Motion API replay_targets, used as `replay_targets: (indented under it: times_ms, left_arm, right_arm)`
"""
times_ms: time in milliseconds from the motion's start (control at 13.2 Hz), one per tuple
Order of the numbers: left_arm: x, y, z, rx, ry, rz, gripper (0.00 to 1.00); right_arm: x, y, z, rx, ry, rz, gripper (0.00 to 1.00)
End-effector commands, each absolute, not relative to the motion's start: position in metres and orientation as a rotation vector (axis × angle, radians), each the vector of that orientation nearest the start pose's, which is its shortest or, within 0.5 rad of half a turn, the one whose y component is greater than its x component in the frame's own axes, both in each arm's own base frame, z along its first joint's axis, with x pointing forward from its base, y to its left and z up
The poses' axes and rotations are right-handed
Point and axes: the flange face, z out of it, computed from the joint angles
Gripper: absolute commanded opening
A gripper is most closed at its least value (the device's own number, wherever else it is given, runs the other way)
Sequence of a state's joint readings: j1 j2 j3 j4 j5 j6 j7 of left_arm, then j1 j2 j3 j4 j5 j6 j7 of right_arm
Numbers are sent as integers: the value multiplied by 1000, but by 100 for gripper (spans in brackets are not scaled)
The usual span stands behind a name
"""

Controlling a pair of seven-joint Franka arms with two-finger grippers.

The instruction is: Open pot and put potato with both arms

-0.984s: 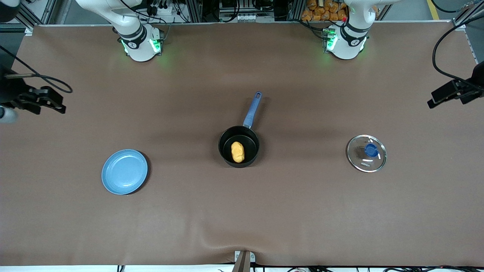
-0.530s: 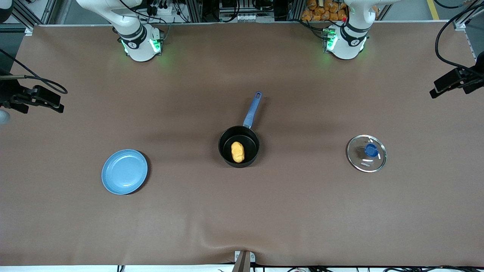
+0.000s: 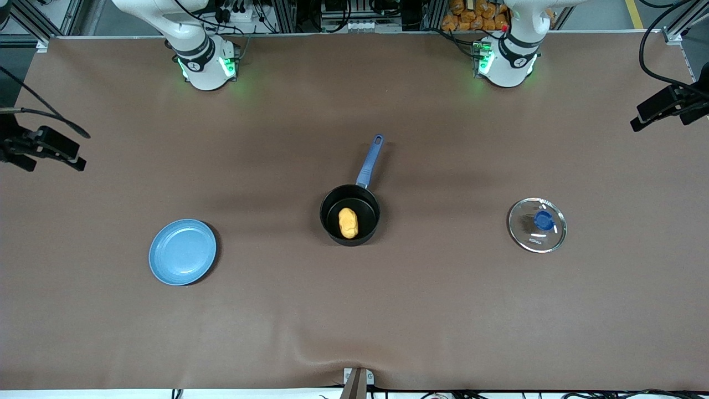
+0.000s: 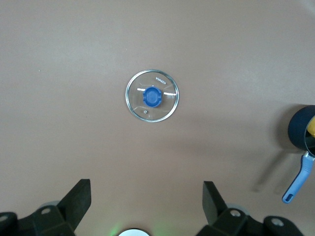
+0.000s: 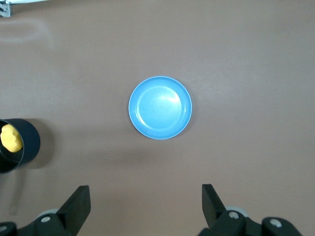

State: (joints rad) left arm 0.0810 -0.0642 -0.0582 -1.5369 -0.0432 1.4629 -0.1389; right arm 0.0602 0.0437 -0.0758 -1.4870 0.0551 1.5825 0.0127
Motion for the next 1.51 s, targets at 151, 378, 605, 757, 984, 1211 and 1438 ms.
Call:
replay_targets:
  times_ms: [151, 378, 605, 757, 984, 1211, 1438]
  left_arm:
    - [501, 8, 671, -3161, -291, 52, 100]
    - [501, -5, 671, -3128, -313, 64, 100]
    - [502, -48, 666, -3114, -177, 74, 100]
    - [504, -55, 662, -3111, -158, 80, 100]
    - [504, -54, 659, -3065, -133, 78, 100]
    - [504, -56, 660, -3063, -124, 65, 100]
    - [507, -54, 664, -3073, -125, 51, 100]
  right_arm:
    - [535, 2, 632, -3083, 25, 5, 100]
    - [536, 5, 643, -3137, 0, -12, 100]
    - [540, 5, 647, -3137, 2, -45, 100]
    - [539, 7, 653, -3138, -5, -65, 100]
    - [539, 9, 670, -3138, -7, -125, 100]
    - [540, 5, 675, -3158, 10, -148, 100]
    - [542, 5, 673, -3162, 10, -149, 100]
